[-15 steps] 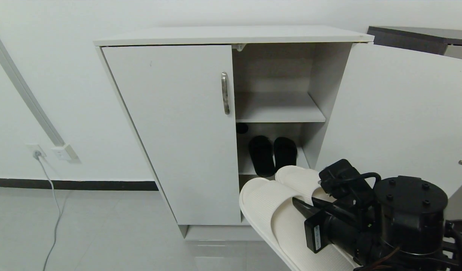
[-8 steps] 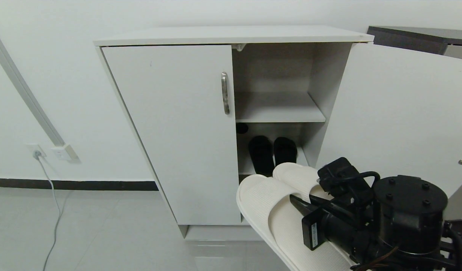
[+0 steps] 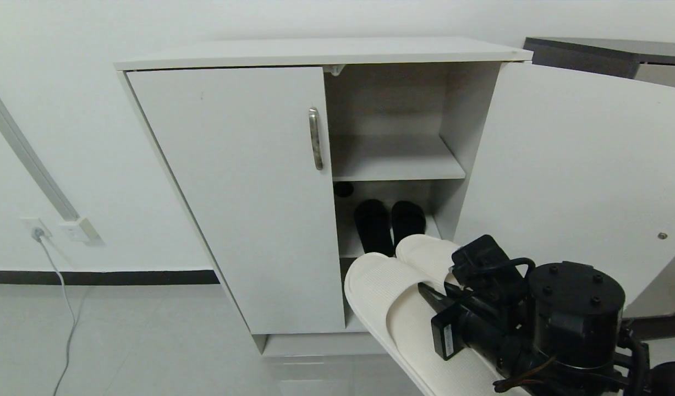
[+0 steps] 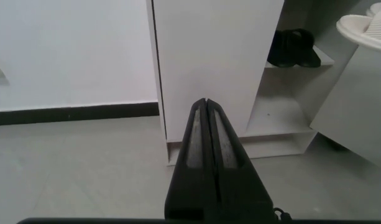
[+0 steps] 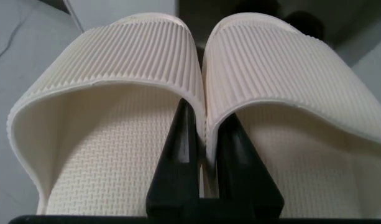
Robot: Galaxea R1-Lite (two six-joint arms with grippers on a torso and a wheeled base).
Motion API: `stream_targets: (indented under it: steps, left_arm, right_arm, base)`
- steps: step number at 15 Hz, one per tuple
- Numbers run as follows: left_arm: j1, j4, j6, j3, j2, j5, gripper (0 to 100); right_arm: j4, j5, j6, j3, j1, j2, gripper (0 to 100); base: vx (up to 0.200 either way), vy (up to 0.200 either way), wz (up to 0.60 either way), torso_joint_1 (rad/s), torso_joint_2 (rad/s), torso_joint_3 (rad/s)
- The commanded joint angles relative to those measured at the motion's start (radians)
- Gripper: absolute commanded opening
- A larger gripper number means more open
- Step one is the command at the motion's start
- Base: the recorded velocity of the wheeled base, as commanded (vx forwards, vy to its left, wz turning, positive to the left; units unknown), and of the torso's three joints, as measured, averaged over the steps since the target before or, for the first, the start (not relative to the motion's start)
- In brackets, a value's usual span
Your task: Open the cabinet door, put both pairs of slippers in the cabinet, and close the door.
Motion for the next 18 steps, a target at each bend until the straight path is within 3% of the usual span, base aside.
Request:
stream_targets:
  steps: [1, 4, 6, 8, 11, 12, 18]
  left_arm:
    - [0.000, 0.000, -0.001, 0.000, 0.000, 0.000, 0]
    - [0.000, 0.000, 0.001, 0.000, 0.000, 0.000, 0]
    - [0.000, 0.000, 0.004, 0.000, 0.000, 0.000, 0]
    - [0.000, 0.000, 0.004, 0.000, 0.000, 0.000, 0]
    - [0.000, 0.000, 0.002, 0.002, 0.000, 0.000, 0]
    - [0.000, 0.000, 0.002, 0.000, 0.000, 0.000, 0]
    - [0.000, 0.000, 0.004, 0.000, 0.000, 0.000, 0]
  right_arm:
    - [-0.013, -0.003, 0.000, -0.014, 0.003, 0.030, 0]
    - [-0.016, -0.055, 0.006, -0.102, 0.012, 0.079, 0]
    - [0.115, -0.293, 0.078, -0.275, 0.012, 0.180, 0]
    - [0.279, -0.315, 0.145, -0.375, 0.012, 0.177, 0]
    - [0.783, -0.356, 0.316, -0.649, 0.023, 0.096, 0]
    - [0.828, -0.399, 0.328, -0.707, 0.025, 0.094, 0]
    - [0.679, -0.437, 0.176, -0.746, 0.018, 0.093, 0]
  base:
    - [0.000, 0.000, 0.00, 0.000, 0.00, 0.000]
    - [0.000, 0.000, 0.00, 0.000, 0.00, 0.000]
    - [0.000, 0.000, 0.00, 0.000, 0.00, 0.000]
    - [0.000, 0.000, 0.00, 0.000, 0.00, 0.000]
    - [0.000, 0.000, 0.00, 0.000, 0.00, 0.000]
    - [0.000, 0.000, 0.00, 0.000, 0.00, 0.000]
    - [0.000, 0.000, 0.00, 0.000, 0.00, 0.000]
